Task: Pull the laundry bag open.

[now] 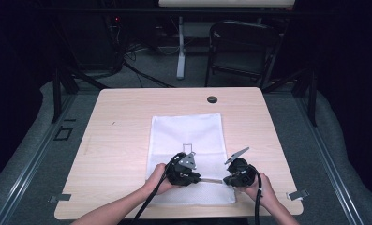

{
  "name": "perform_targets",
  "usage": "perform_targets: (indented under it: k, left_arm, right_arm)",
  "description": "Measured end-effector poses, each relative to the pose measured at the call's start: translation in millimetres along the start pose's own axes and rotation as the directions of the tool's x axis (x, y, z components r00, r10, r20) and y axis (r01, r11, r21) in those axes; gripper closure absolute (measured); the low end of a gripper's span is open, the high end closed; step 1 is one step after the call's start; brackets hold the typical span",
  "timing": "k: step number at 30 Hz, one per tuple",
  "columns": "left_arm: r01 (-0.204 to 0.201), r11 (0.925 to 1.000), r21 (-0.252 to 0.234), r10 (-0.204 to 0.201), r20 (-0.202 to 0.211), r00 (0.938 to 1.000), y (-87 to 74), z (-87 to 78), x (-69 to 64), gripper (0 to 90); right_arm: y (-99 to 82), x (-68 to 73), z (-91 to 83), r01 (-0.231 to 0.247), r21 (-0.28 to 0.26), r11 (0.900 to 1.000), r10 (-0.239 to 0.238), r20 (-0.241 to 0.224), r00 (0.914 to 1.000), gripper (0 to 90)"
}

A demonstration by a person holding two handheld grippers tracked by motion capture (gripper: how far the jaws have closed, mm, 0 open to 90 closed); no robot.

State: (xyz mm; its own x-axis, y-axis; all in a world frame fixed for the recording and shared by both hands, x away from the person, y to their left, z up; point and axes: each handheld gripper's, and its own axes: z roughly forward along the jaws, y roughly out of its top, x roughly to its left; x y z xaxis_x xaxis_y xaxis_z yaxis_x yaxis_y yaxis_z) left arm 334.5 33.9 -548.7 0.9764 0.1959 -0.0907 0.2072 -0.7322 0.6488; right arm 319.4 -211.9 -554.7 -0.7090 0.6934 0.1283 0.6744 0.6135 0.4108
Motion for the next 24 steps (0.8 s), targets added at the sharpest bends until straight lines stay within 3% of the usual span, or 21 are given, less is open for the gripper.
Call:
perform_targets:
  k: [1, 6, 7, 9, 24]
  left_arm:
    - [-0.004, 0.9999, 0.015, 0.004, -0.013, 0.9999, 0.6, -1.1, -0.9, 82.2]
    - [-0.001, 1.0000, -0.001, 0.001, 0.002, 1.0000, -1.7, -3.2, 0.5, 82.2]
    - [0.002, 0.9999, 0.011, -0.002, -0.021, 0.9998, -2.2, -5.1, -0.4, 82.2]
    - [0.003, 1.0000, 0.000, -0.003, -0.003, 1.0000, -4.4, -5.8, 0.6, 82.1]
    - [0.008, 1.0000, -0.004, -0.008, -0.005, 1.0000, -13.0, -15.2, 2.3, 82.1]
  right_arm:
    - [0.0, -0.1, 0.0, 0.000, 0.000, 1.0000, 0.000, -0.001, 1.0000, 90.0]
    - [-0.2, -0.4, -0.2, 0.000, 0.001, 1.0000, 0.000, -0.003, 1.0000, 90.0]
    - [-0.3, -0.5, -0.3, -0.001, 0.002, 1.0000, 0.001, -0.002, 1.0000, 90.0]
    - [-0.4, -0.7, -0.3, 0.000, 0.002, 1.0000, 0.000, -0.004, 1.0000, 90.0]
    - [-1.1, -1.3, -0.8, -0.001, 0.003, 1.0000, 0.001, -0.008, 1.0000, 90.0]
